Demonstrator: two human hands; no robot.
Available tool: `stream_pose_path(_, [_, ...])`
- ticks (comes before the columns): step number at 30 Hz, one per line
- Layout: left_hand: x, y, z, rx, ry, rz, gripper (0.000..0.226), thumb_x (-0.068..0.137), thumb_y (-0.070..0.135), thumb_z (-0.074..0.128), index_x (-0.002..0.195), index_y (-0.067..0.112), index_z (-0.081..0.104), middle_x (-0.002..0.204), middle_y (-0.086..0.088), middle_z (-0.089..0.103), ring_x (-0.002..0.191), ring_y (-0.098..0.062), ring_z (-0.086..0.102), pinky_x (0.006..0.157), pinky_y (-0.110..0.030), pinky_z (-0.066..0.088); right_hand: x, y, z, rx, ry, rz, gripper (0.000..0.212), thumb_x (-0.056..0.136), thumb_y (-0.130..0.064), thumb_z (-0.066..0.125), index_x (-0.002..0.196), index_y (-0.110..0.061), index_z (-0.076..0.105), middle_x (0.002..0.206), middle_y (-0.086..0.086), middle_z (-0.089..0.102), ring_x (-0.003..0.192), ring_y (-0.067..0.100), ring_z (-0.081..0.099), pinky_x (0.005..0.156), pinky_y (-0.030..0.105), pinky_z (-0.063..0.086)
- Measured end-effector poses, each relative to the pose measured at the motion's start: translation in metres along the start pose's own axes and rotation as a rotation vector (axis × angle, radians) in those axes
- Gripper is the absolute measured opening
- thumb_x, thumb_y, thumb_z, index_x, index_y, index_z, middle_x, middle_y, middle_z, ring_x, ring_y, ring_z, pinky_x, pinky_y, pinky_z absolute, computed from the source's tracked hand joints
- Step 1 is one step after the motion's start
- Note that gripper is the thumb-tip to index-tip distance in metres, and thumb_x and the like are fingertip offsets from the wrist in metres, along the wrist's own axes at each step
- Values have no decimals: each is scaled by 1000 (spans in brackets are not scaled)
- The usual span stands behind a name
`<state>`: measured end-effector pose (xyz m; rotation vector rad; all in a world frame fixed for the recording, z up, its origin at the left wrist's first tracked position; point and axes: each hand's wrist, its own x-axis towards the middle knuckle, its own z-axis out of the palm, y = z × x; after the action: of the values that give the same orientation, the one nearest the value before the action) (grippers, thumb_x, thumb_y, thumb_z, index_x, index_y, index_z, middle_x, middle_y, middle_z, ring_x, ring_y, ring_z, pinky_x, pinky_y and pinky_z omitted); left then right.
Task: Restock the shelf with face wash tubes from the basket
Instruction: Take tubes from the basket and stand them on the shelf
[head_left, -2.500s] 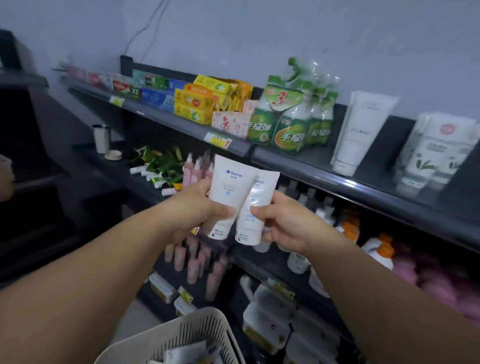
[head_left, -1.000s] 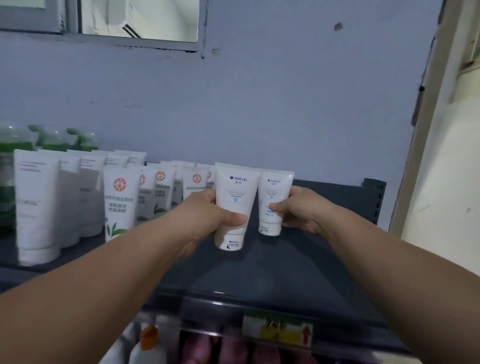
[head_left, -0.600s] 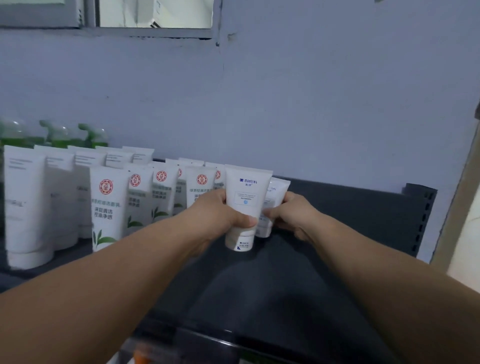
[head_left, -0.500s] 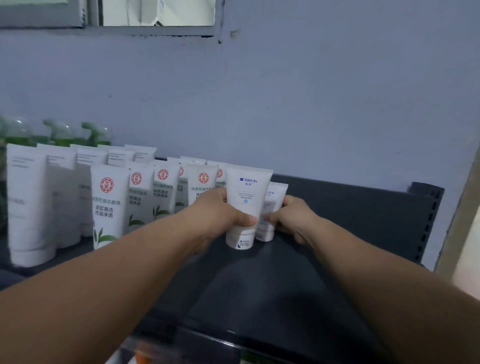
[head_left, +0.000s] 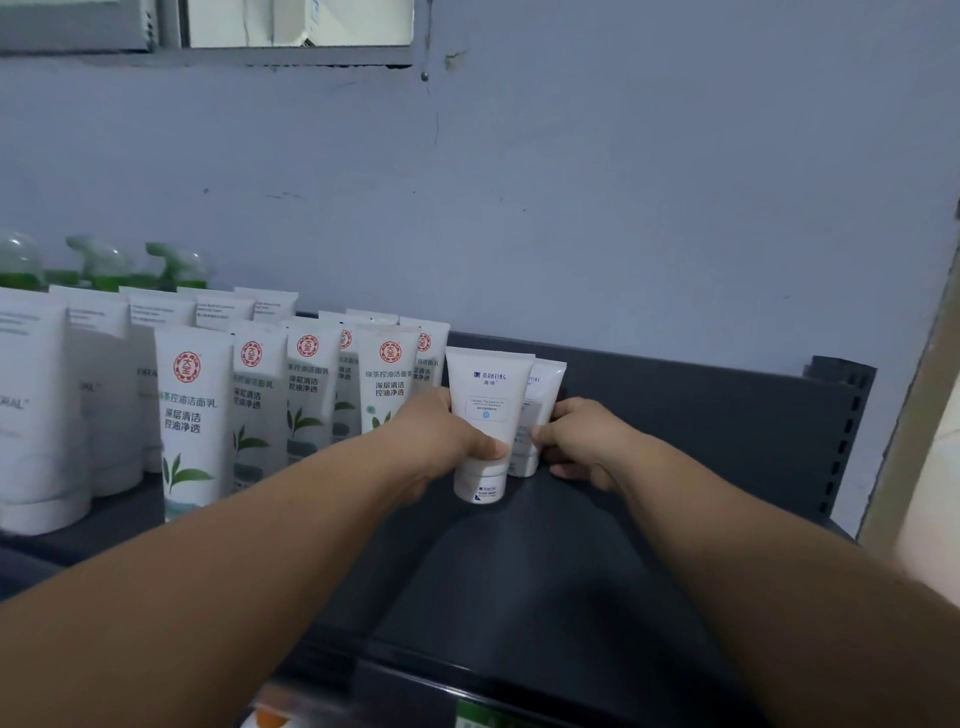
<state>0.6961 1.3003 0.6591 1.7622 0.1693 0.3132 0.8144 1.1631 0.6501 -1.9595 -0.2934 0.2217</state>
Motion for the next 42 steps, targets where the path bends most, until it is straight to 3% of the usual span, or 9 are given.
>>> stream_pose_path(5, [16,-10,13,53,-18,-8,52,65,-6,79,111,9,62,105,-4,72,99,-21,67,92,-40,52,-4,1,-14,14,11,28,37,92,-10,61,127,-16,51,110,11,64,92,23,58,72,33,53])
stream_pose_path(9, [20,-18,19,85,-1,-9,49,71,-3,77,114,9,58,109,-3,69,97,-17,64,75,-26,51,-12,5,-17,24,-10,69,27,93,-9,60,118,-17,51,85,6,58,82,20,53,84,38,52])
stream_pose_path(14, [20,-22,13,158,-53,-84,54,69,1,80,117,8,58,113,-4,68,98,-17,64,77,-25,50,-29,3,-15,-69,-23,95,18,93,-10,61,109,-16,55,94,9,58,86,22,54,91,39,52])
stream_pose_path(18, [5,-19,3,351,24,-101,86,63,13,86,137,8,44,130,-7,56,117,-23,54,102,-36,43,-55,-5,-16,-439,10,3,37,90,-18,66,122,-3,55,113,12,63,90,22,56,88,37,50])
stream_pose_path(21, [-19,-15,-6,456,13,-36,94,64,20,86,143,8,36,138,-12,49,124,-26,48,106,-40,39,-83,-12,-10,-773,19,-68,44,89,-27,66,127,-9,54,128,8,58,112,23,57,95,33,45])
stream_pose_path(25, [-61,-13,-24,606,-43,79,93,70,32,82,146,16,31,147,-7,42,131,-23,44,109,-39,37,-126,-19,8,-965,24,-136,45,88,-33,63,128,-14,54,129,3,58,117,23,56,95,32,46])
stream_pose_path(27, [-84,-12,-38,663,-33,164,89,74,35,78,147,20,30,149,-1,40,133,-21,42,110,-36,36,-149,-24,21,-1025,41,-192,46,90,-36,61,131,-19,51,131,1,57,119,23,54,90,31,44])
stream_pose_path(33, [-160,-23,-112,720,14,284,84,77,38,75,146,26,30,148,3,40,133,-15,41,107,-30,36,-211,-43,88,-1067,90,-367,55,91,-41,60,139,-21,41,138,5,50,121,27,51,93,37,46])
stream_pose_path(42, [-274,-86,-275,870,170,130,80,81,44,70,146,27,28,147,4,39,125,-17,47,94,-30,41,-290,-64,257,-956,-77,-681,62,93,-42,57,147,-23,33,150,0,35,137,21,33,110,34,31])
